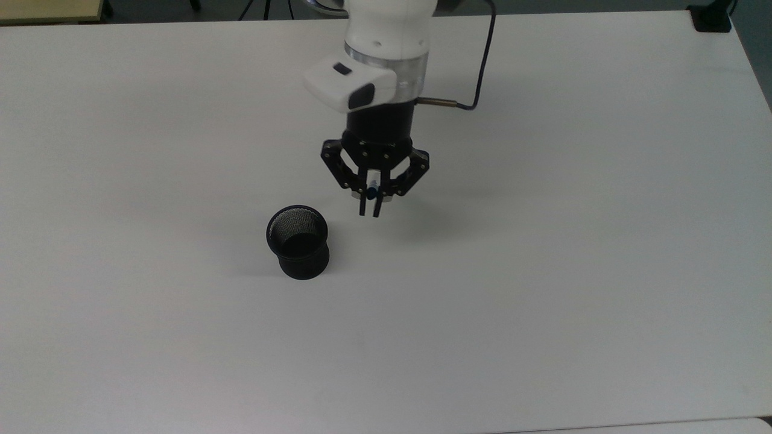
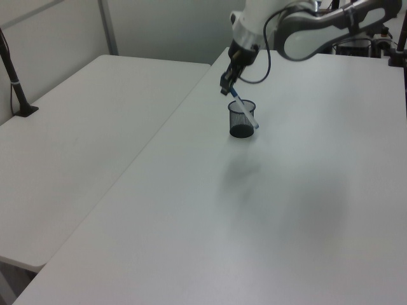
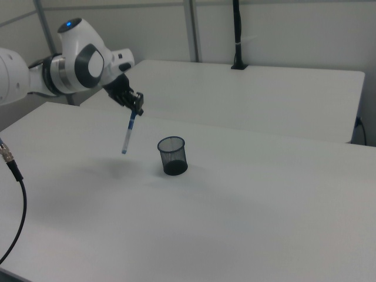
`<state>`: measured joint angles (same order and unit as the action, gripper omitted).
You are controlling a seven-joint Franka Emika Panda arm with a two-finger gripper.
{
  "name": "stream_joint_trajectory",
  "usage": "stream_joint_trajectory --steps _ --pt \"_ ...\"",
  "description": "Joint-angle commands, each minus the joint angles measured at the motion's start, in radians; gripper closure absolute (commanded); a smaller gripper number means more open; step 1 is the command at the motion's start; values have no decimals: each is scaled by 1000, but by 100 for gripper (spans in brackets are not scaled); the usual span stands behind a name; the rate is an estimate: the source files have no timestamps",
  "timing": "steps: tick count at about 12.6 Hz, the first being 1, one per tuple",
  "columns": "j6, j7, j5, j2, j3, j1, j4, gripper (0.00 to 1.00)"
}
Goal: Remove the marker
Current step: 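Carry the marker beside the cup and lower it to the table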
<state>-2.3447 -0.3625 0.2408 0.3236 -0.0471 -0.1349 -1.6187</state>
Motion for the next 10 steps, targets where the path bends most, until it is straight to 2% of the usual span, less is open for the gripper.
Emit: stream_joint_trajectory --steps 1,5,7,8,10 --pt "5 -13 -14 78 -7 -17 -6 88" --pt "-1 -15 -14 150 -7 -41 -4 84" --pt "-5 -29 -11 179 -7 -41 2 73" --pt "-5 -35 -8 183 -7 -41 2 60" --pt "-5 -41 0 180 -5 -51 5 22"
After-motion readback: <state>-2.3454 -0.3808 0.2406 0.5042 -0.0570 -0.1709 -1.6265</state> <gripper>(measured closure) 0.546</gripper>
